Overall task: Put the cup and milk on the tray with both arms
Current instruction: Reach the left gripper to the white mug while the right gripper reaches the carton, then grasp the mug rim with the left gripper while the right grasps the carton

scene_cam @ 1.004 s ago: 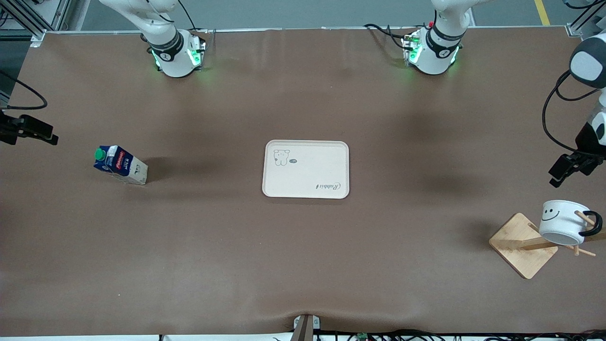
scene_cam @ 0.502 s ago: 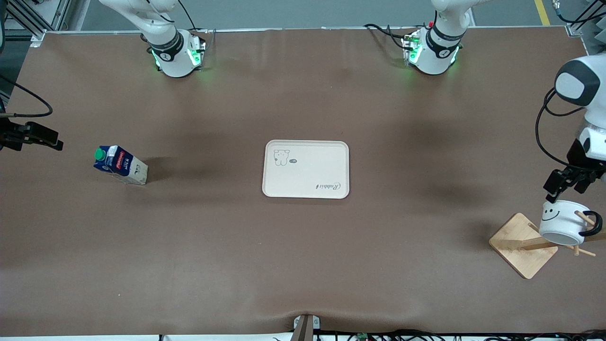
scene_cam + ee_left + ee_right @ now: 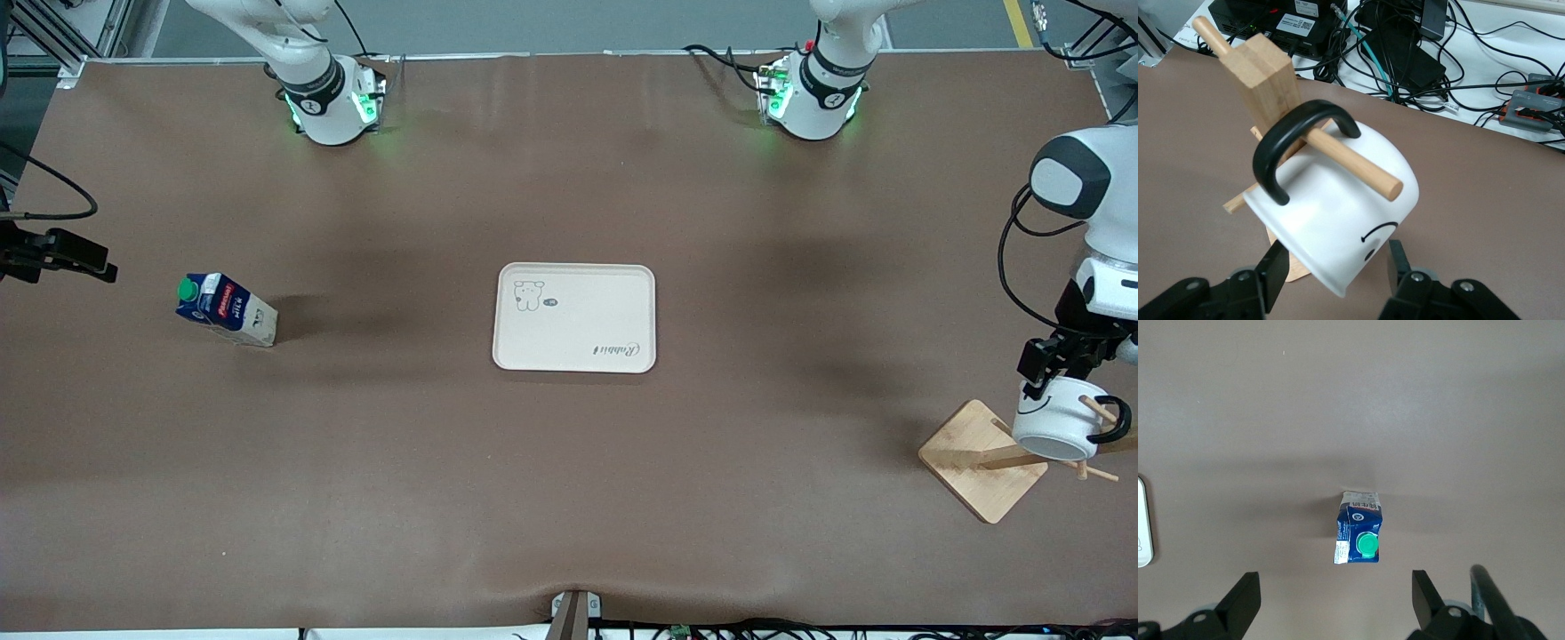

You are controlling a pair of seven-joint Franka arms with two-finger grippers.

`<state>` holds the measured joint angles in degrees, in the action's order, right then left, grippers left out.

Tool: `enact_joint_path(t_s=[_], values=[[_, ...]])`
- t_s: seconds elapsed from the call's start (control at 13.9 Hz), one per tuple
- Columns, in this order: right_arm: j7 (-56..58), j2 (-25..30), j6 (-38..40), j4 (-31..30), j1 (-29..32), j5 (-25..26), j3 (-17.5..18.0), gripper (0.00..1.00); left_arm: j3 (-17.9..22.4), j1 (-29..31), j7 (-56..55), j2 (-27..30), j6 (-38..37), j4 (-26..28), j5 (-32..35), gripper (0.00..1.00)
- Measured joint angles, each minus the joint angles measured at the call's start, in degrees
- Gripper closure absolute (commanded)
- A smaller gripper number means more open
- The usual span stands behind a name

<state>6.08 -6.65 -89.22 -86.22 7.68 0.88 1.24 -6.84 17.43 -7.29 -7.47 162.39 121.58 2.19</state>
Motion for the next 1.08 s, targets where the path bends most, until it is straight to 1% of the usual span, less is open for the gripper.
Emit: enact_joint_path(t_s=[0.07,0.22,0.43,0.57,0.65,0.79,1.08], values=[[0.0,-0.4,0.1,0.0,0.0,0.0,0.0,0.00,0.0,0.0,1.0,-0.1,0.0,-0.1,0.0,0.60],[0.1,-2.6,0.2,-0.3,-0.3,0.0,0.1,0.00,-0.1,0.0,2.7,-0.1,0.0,-0.1,0.0,0.66],[0.0,-6.1,0.0,-0.2,-1.6,0.2,0.1,0.00,-0.9,-0.1,3.7,-0.2,0.0,-0.1,0.0,0.85],[0.0,-7.2,0.0,-0.2,-1.5,0.3,-0.1,0.00,-1.9,-0.2,3.8,-0.2,0.0,-0.1,0.0,0.93],[0.0,-7.6,0.0,-0.2,-1.3,0.3,-0.2,0.00,-2.7,-0.2,3.8,-0.2,0.0,-0.1,0.0,1.00],[0.1,-8.6,0.1,-0.2,-0.4,0.3,-0.5,0.00,-4.0,-0.3,3.8,-0.2,0.0,-0.2,0.0,1.00],[0.1,-10.5,0.1,-0.2,0.2,0.3,-0.6,0.00,-4.9,-0.2,5.6,0.3,0.0,-0.3,0.0,1.00]])
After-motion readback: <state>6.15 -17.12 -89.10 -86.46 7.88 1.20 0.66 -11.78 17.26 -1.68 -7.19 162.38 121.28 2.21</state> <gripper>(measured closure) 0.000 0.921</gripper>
